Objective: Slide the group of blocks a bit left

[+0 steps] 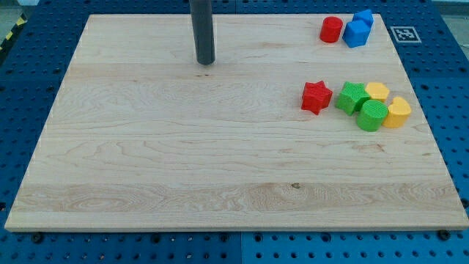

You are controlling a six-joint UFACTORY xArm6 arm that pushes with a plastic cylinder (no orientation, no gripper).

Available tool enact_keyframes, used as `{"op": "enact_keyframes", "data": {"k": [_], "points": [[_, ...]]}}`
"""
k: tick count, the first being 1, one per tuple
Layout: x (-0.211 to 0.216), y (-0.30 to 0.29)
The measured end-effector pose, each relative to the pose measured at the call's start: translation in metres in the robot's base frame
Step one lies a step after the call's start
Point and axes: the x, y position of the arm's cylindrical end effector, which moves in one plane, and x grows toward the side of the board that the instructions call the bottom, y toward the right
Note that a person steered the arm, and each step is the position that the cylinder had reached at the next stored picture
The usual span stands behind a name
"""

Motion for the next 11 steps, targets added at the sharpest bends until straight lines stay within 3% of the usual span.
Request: {"op": "enact_keyframes", "data": {"k": [2,4,7,11], "points": [[0.005,0.007],[0.005,0.174],[0.020,0.358],[0.084,0.394]]}}
